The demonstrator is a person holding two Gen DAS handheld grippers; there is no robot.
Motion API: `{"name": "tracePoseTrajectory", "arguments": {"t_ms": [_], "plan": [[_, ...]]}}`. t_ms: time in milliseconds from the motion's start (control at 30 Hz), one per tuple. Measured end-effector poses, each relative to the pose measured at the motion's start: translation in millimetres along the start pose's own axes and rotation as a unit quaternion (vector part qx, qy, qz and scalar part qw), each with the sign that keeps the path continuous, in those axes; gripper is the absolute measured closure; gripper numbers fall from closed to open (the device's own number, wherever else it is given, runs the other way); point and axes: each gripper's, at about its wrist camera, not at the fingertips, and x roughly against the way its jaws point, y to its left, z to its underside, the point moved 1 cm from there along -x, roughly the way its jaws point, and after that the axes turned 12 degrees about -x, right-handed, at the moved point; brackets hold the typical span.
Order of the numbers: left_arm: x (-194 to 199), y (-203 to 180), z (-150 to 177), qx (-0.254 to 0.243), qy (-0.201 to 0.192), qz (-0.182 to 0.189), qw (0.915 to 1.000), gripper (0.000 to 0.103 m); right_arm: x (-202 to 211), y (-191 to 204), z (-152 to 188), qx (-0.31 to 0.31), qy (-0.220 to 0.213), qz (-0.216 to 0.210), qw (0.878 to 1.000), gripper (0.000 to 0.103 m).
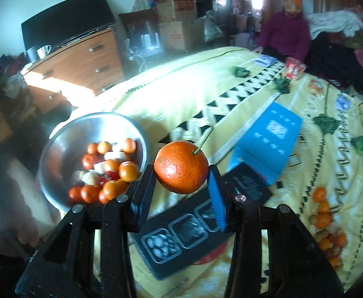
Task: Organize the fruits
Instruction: 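Carry the red fruit and the orange over to the steel bowl, then open the left tool over the bowl while the right tool releases the orange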
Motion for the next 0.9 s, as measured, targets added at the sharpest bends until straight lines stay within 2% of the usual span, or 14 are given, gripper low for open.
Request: {"name": "tracePoseTrajectory", "arguments": {"t_ms": [33, 233, 467, 600, 633, 700, 733, 767, 800, 833, 867, 900], "plan": [[-4.6, 8.7, 6.0, 0.008, 0.01, -0.01, 0.9999, 0.071, -13.3, 10.1, 0.1, -0.001, 0.016, -0.019, 1.0, 0.06], [-26.7, 56.2, 30.6, 0.053, 0.052, -0.046, 0.9962, 0.071, -74.3, 47.2, 9.3, 0.005, 0.077, -0.062, 0.995, 0.06], [-38.9, 90.0, 39.0, 0.076, 0.074, -0.071, 0.9918, 0.071, -119.2, 80.8, 6.4, 0.03, 0.133, -0.084, 0.987, 0.06], [-44.2, 98.5, 42.9, 0.083, 0.081, -0.08, 0.99, 0.071, -134.9, 94.4, 5.7, 0.037, 0.144, -0.092, 0.985, 0.059], [-43.5, 99.0, 43.5, 0.083, 0.082, -0.079, 0.99, 0.069, -137.0, 97.9, 6.0, 0.04, 0.144, -0.092, 0.984, 0.059], [-43.1, 99.8, 43.6, 0.084, 0.08, -0.082, 0.9898, 0.052, -139.9, 101.7, 6.9, 0.047, 0.145, -0.088, 0.984, 0.058], [-42.2, 100.0, 43.1, 0.086, 0.074, -0.086, 0.9898, 0.039, -136.8, 102.3, 6.7, 0.048, 0.14, -0.086, 0.985, 0.056], [-40.2, 100.9, 43.1, 0.087, 0.068, -0.091, 0.9897, 0.029, -133.4, 102.2, 5.3, 0.049, 0.133, -0.083, 0.986, 0.049], [-38.2, 101.2, 42.2, 0.089, 0.062, -0.1, 0.9891, 0.025, -129.6, 102.4, 2.2, 0.05, 0.123, -0.081, 0.988, 0.04], [-35.9, 101.3, 41.2, 0.091, 0.058, -0.107, 0.9885, 0.019, -121.4, 101.4, -0.8, 0.049, 0.109, -0.082, 0.99, 0.036], [-32.0, 102.2, 40.7, 0.094, 0.049, -0.114, 0.9879, 0.017, -107.5, 98.8, -3.8, 0.045, 0.091, -0.082, 0.991, 0.031], [-27.8, 101.8, 40.3, 0.095, 0.041, -0.12, 0.9874, 0.016, -100.5, 96.5, -7.0, 0.042, 0.081, -0.084, 0.992, 0.03]]}}
